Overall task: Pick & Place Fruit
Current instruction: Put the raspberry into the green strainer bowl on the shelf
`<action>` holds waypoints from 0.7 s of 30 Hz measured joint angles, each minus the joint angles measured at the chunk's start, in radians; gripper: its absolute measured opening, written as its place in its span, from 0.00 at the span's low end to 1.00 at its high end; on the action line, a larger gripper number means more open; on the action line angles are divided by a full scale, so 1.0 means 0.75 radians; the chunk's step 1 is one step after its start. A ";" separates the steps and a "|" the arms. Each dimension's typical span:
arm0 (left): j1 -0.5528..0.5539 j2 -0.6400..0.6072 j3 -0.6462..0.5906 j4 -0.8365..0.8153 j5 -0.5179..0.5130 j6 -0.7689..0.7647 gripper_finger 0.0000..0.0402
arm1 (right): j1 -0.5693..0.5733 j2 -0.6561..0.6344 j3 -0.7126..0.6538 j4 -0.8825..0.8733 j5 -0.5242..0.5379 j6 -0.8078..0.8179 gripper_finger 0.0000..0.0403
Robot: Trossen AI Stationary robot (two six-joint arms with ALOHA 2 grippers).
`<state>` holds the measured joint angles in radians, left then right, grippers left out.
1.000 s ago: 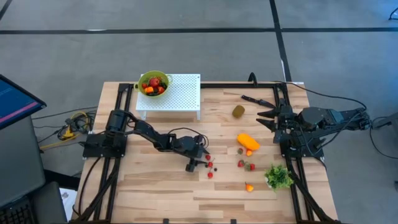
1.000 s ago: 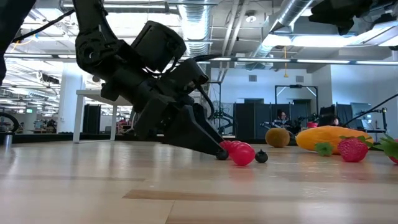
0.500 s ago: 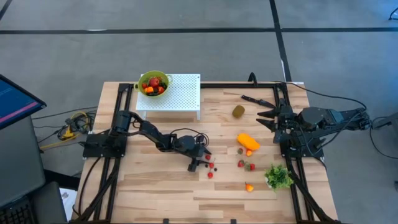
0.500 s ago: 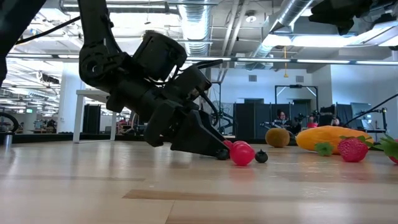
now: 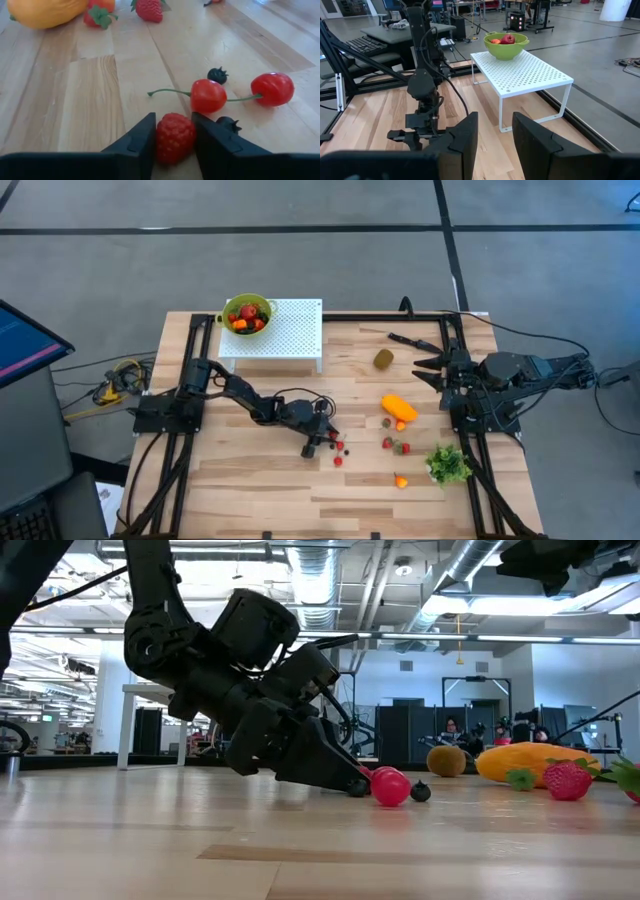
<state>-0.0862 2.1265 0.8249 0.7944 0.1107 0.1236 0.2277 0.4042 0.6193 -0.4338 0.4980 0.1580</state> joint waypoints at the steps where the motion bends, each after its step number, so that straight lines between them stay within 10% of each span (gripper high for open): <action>1: 0.000 0.000 0.000 0.000 0.006 0.000 0.26 | 0.000 0.000 0.000 0.000 0.000 0.000 0.29; 14: -0.004 -0.028 -0.002 -0.018 0.011 0.000 0.25 | 0.000 0.000 0.000 0.000 -0.001 0.000 0.29; 21: 0.019 -0.312 -0.007 -0.133 -0.085 0.046 0.26 | 0.000 0.001 0.000 0.000 0.000 0.000 0.29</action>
<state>-0.0719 1.8927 0.8200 0.6949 0.0467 0.1577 0.2279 0.4046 0.6193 -0.4335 0.4978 0.1581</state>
